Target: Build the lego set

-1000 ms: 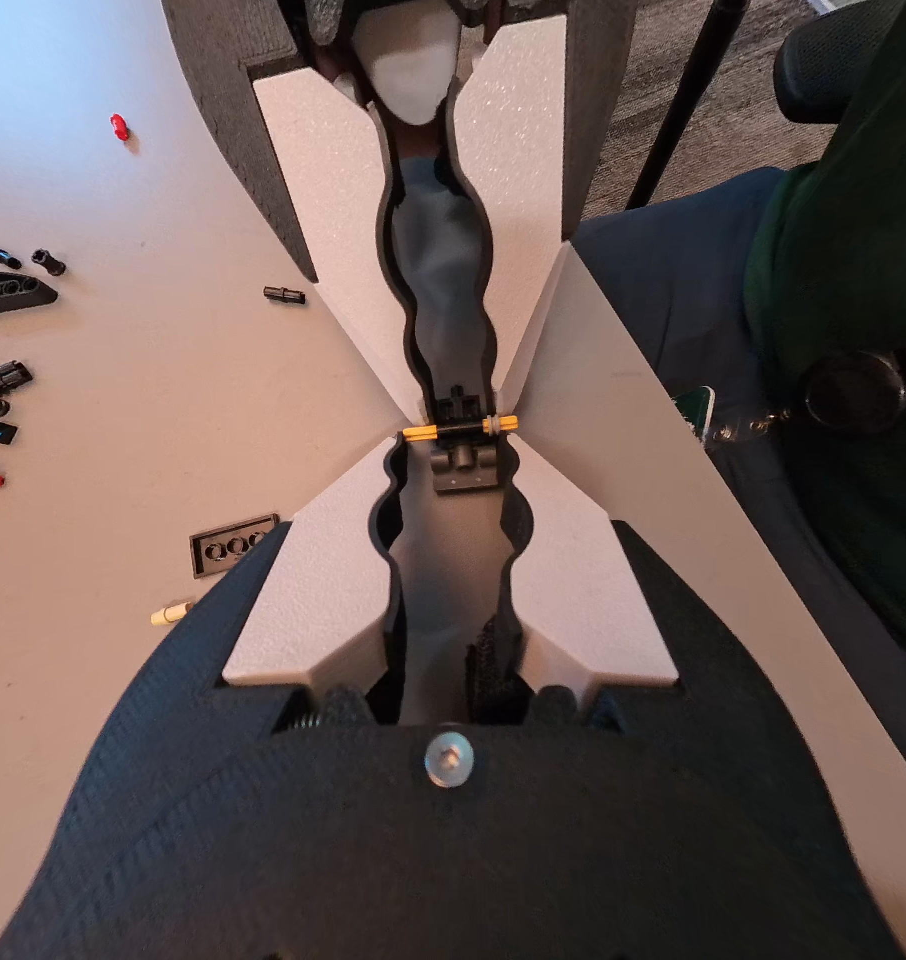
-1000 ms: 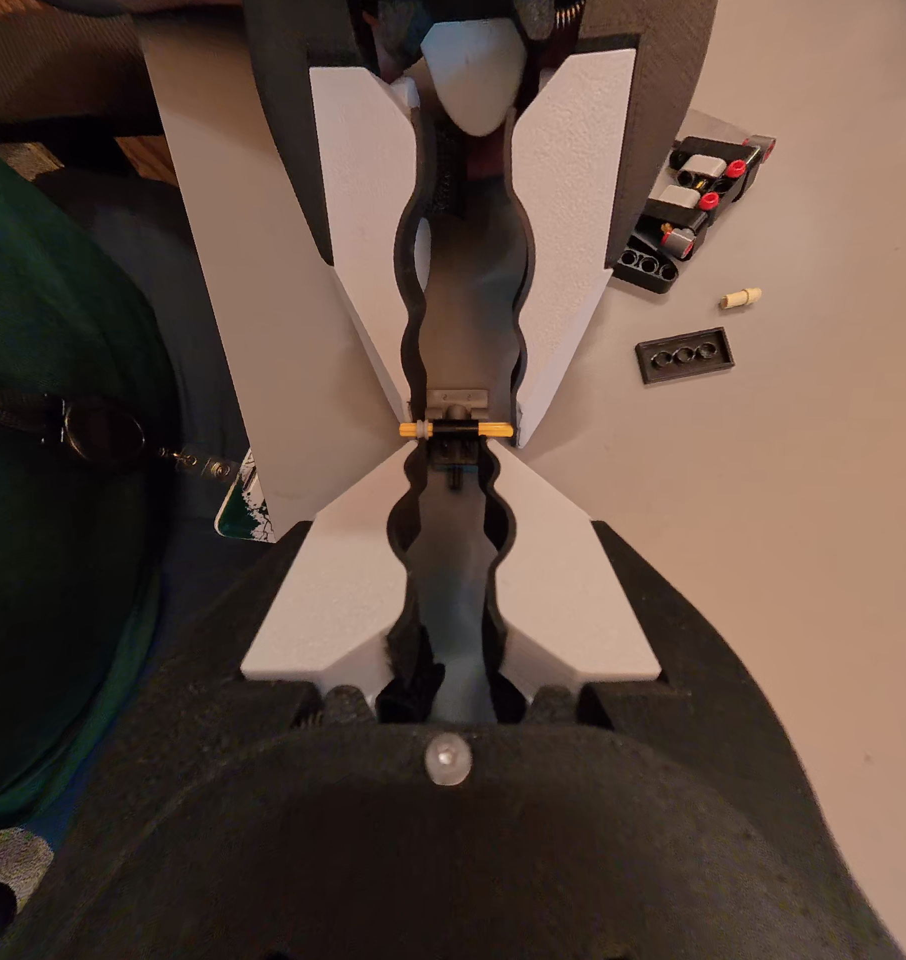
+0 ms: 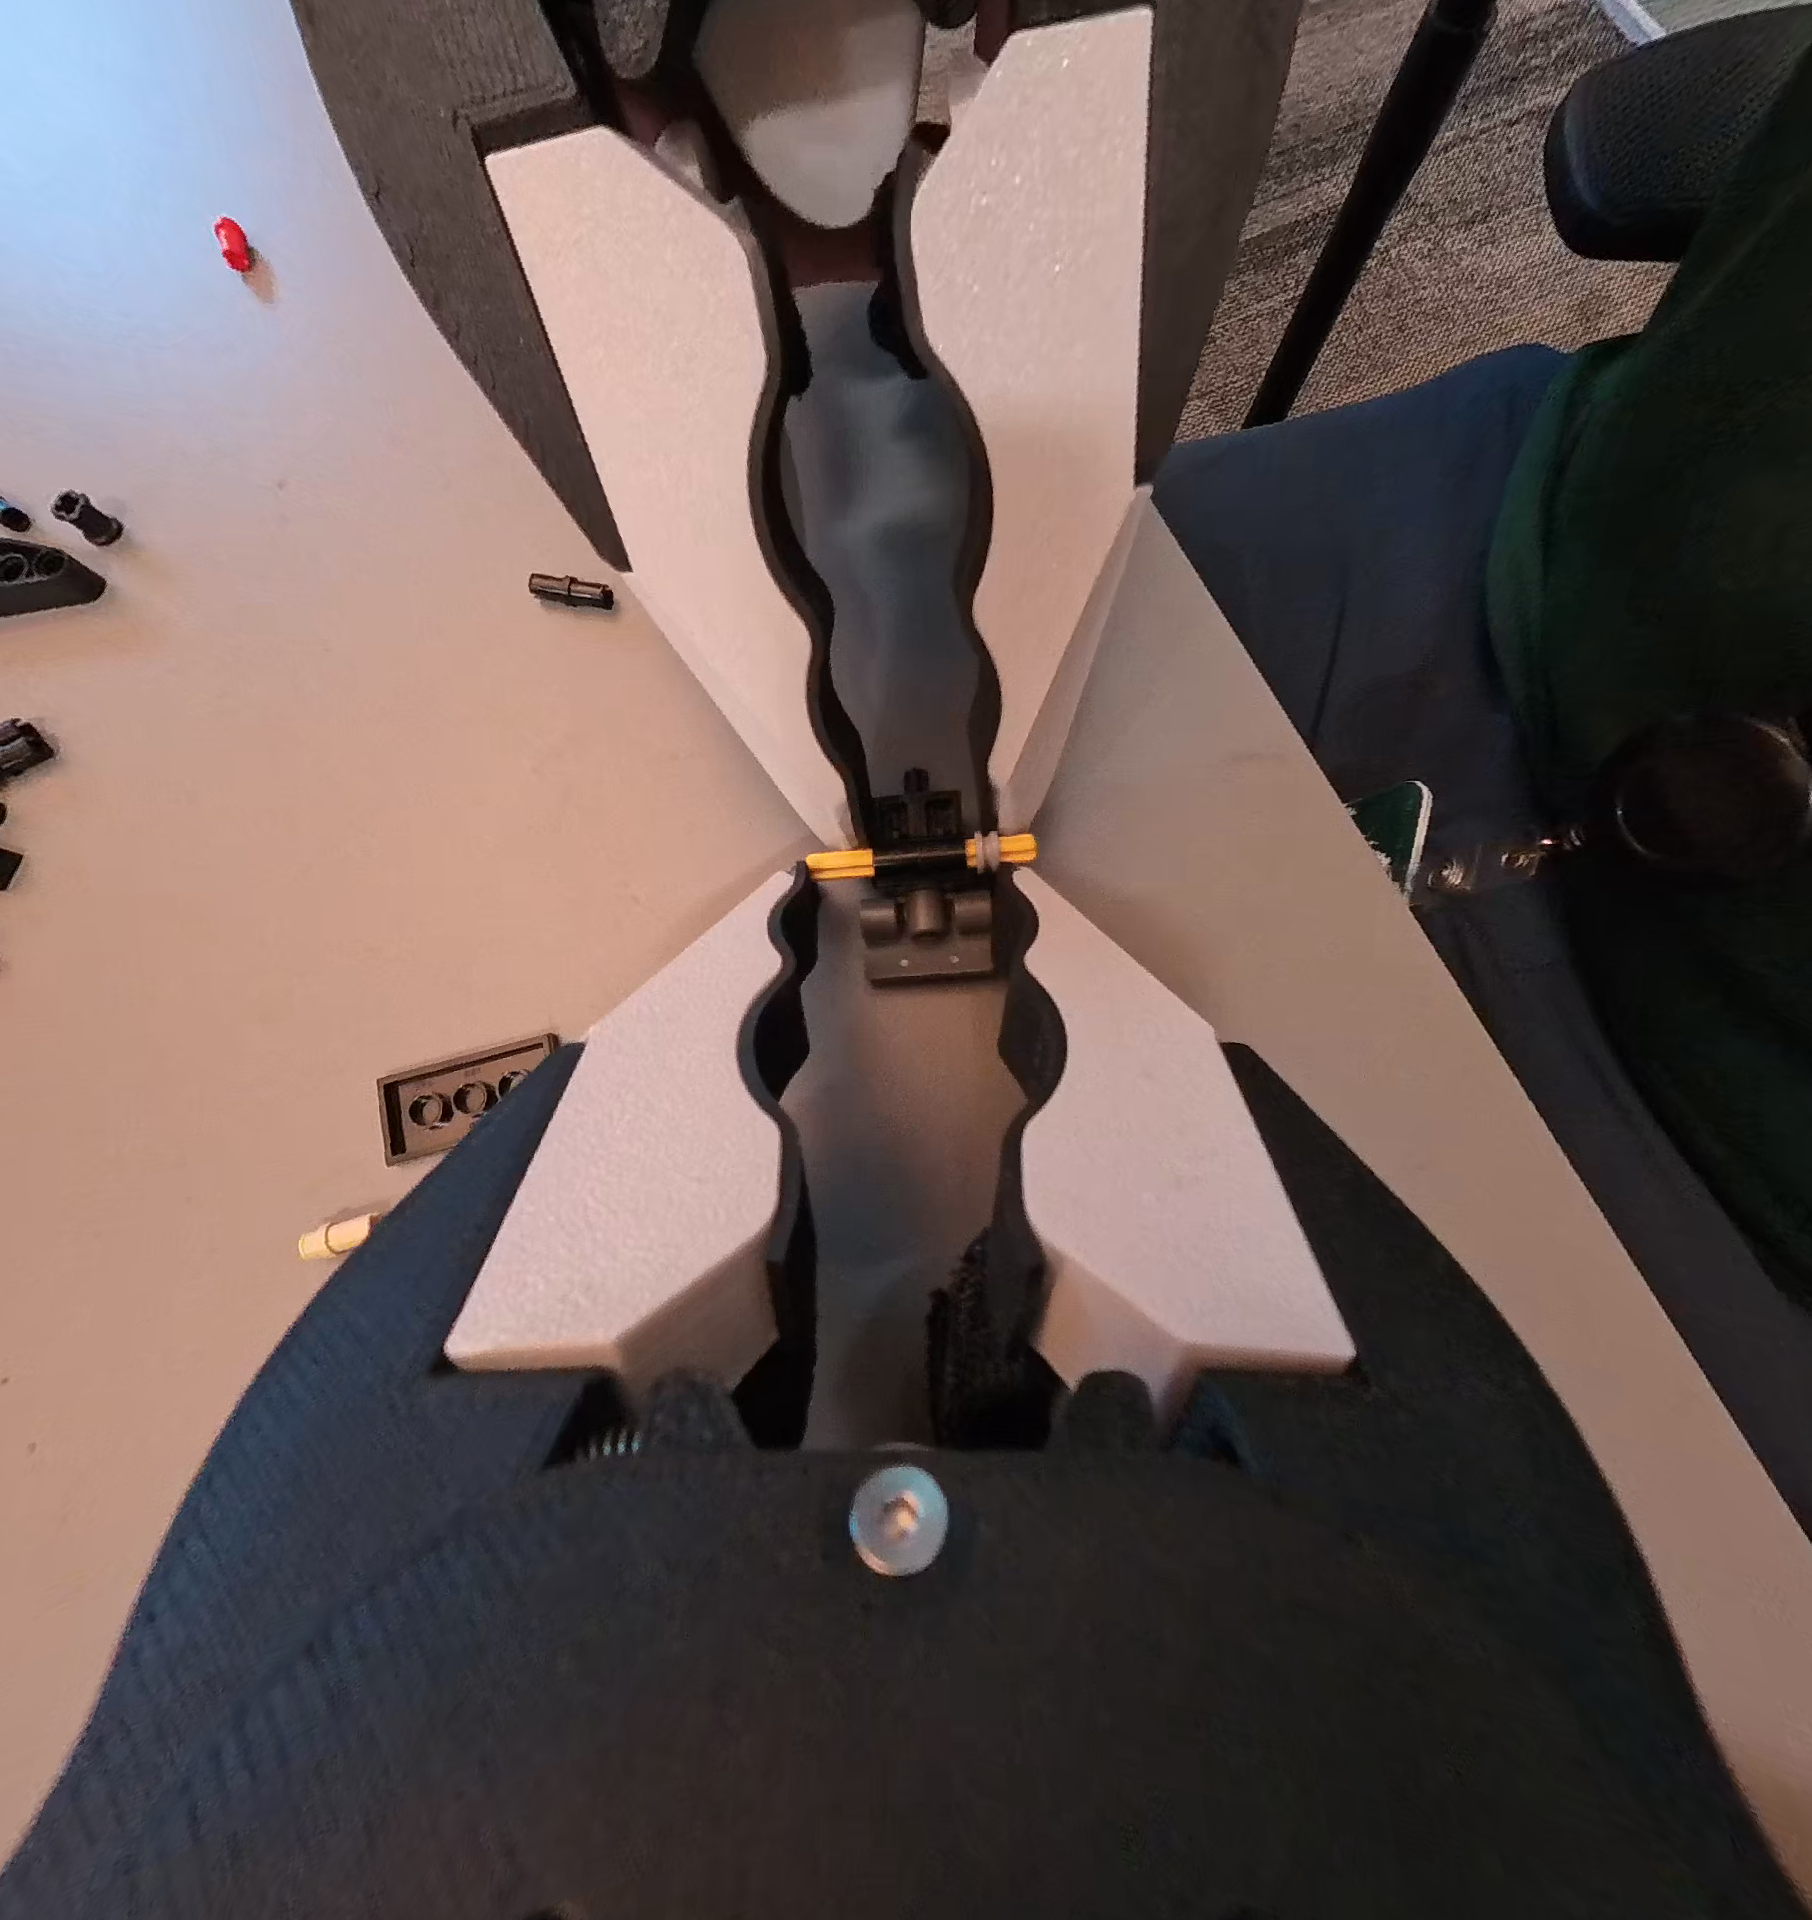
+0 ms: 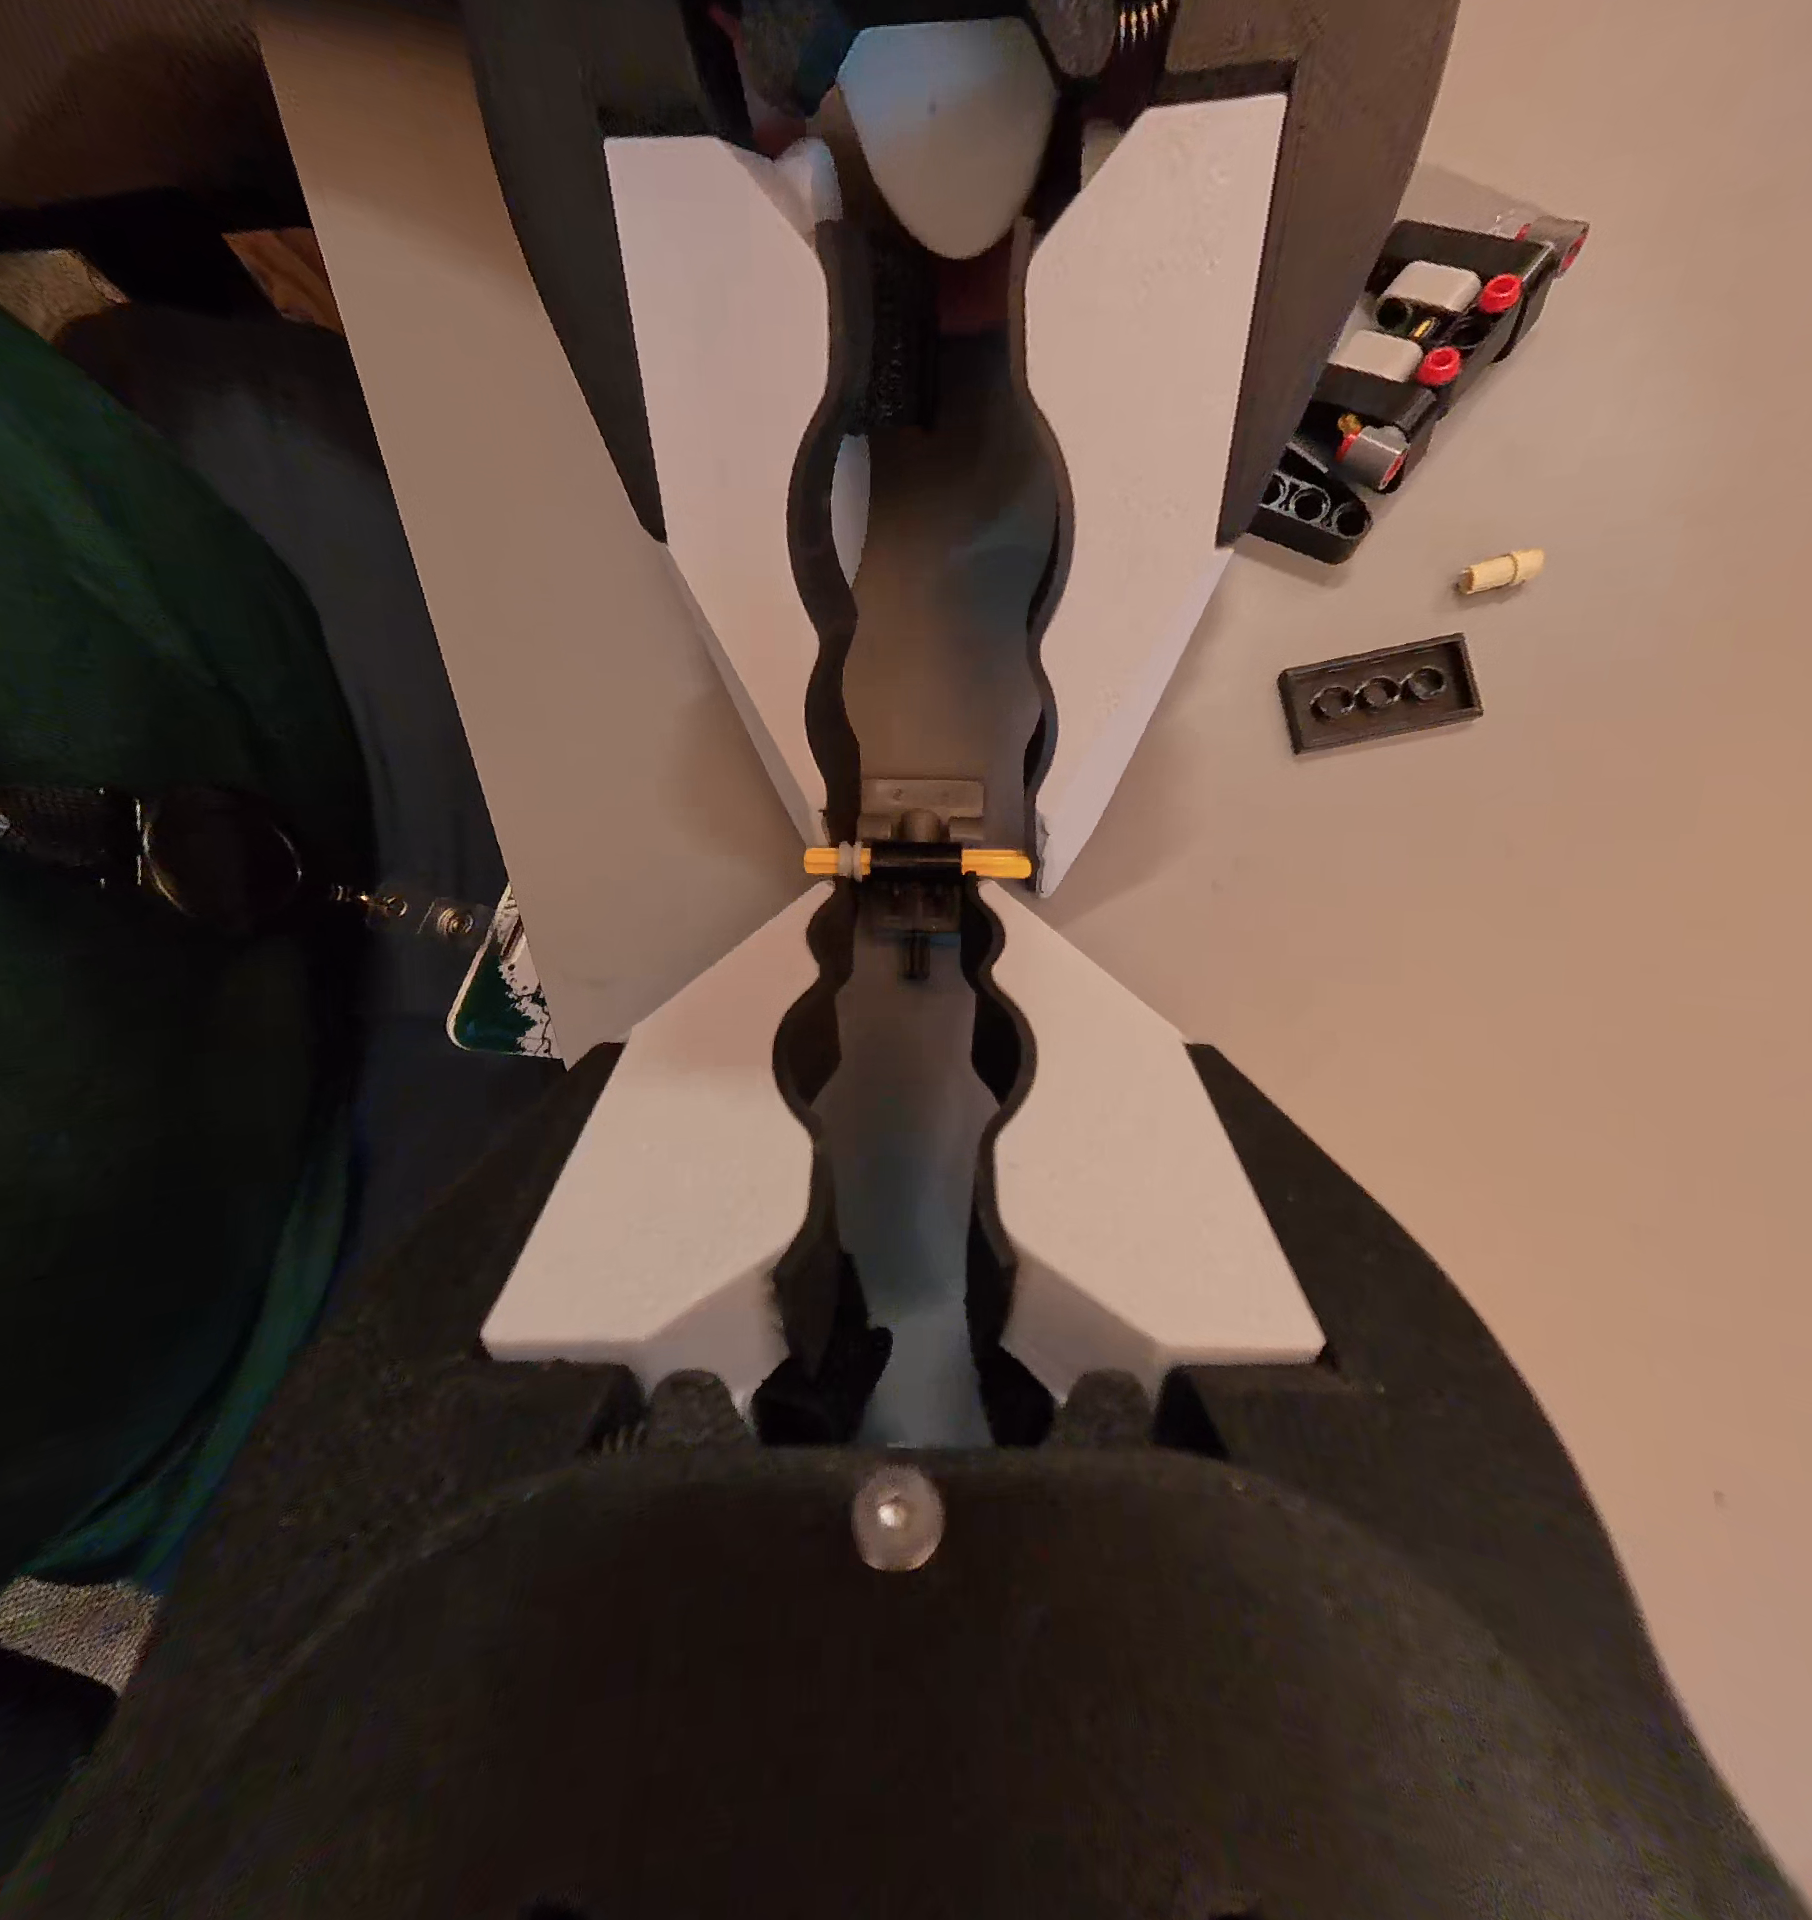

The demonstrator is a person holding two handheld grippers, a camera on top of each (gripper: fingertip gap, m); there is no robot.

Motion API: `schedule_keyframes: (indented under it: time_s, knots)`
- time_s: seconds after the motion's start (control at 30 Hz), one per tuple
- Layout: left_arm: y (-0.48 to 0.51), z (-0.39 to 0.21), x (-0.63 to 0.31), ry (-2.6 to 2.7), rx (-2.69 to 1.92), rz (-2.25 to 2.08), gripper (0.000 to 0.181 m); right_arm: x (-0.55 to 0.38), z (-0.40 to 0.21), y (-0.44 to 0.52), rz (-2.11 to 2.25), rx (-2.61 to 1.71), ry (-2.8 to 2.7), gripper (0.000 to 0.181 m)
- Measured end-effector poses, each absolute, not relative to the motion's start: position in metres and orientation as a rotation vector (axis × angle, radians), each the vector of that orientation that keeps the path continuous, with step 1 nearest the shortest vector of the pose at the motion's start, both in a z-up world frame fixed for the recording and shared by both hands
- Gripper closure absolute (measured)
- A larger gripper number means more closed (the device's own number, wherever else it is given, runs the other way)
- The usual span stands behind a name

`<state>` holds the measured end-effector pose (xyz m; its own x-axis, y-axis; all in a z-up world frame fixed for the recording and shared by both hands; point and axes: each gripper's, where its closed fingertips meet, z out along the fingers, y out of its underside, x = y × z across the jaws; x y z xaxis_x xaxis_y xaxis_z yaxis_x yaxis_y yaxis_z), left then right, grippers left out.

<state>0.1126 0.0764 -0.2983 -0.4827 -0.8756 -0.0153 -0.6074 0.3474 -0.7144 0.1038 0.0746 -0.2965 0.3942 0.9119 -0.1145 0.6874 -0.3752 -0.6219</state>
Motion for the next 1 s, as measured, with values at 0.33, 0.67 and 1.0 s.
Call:
schedule_keyframes:
  time_s: [0.33, 0.67, 1.0]
  knots:
    - [0.0767, -0.2984, 0.1138, 2.223, -1.285, -0.918, 0.150, 0.1061, -0.2976, 0.0772, 0.571, -2.164, -1.374, 0.167]
    - [0.0762, -0.2983, 0.1166, 2.220, -1.308, -0.927, 0.150, 0.1072, -0.2960, 0.0739, 0.632, -2.189, -1.351, 0.161]
    - [0.0767, -0.2983, 0.1169, 2.235, -1.321, -0.915, 0.151, 0.1077, -0.2960, 0.0744, 0.577, -2.246, -1.388, 0.163]
